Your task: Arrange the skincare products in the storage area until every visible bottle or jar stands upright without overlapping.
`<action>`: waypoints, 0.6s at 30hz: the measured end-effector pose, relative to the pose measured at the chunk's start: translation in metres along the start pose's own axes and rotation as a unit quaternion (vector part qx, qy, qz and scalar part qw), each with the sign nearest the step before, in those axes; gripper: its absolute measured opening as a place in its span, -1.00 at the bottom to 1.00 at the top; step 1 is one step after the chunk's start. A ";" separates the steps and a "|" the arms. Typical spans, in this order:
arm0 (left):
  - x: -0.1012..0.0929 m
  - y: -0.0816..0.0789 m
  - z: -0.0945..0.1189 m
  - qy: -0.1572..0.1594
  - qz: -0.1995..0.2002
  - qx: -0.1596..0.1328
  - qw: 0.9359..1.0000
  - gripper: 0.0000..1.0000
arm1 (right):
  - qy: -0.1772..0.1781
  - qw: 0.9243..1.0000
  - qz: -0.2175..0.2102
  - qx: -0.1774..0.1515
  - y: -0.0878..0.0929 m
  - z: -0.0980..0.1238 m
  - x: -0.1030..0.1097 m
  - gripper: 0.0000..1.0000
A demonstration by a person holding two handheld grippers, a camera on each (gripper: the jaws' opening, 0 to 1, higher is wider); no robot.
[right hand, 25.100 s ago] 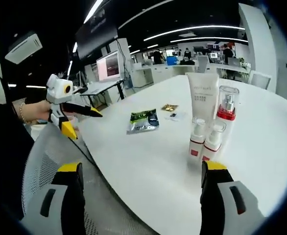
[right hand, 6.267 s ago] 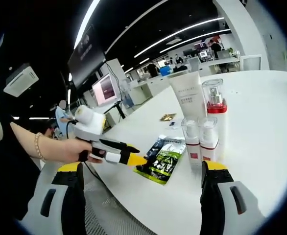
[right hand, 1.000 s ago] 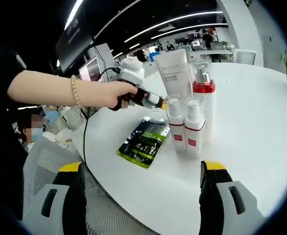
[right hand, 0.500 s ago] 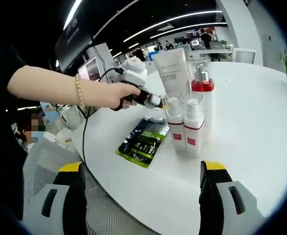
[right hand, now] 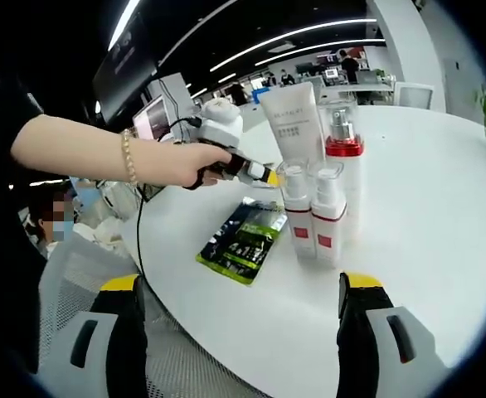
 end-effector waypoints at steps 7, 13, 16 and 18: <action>0.001 -0.004 0.027 0.011 0.000 -0.032 0.999 -0.24 | -0.003 1.000 0.006 -0.002 -0.001 0.000 0.002 0.93; 0.000 0.000 0.042 0.027 -0.016 -0.066 0.997 -0.24 | -0.005 1.000 0.009 -0.008 -0.003 0.000 0.003 0.93; 0.000 0.003 0.062 0.029 -0.027 -0.079 0.996 -0.24 | -0.008 1.000 0.012 -0.016 -0.005 0.001 0.004 0.92; -0.001 0.006 0.070 0.035 -0.032 -0.087 0.995 -0.24 | -0.010 1.000 0.009 -0.025 -0.006 0.001 0.003 0.91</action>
Point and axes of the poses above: the point that each gripper's makers call its tool centre point, and the gripper's own axes: z roughly backward along the fingers, x roughly to its left, y roughly out of its underside, the point moved 9 cm from there along z, roughly backward along the fingers, and after that the axes turned 5 degrees about -x, right-handed, at the moved point
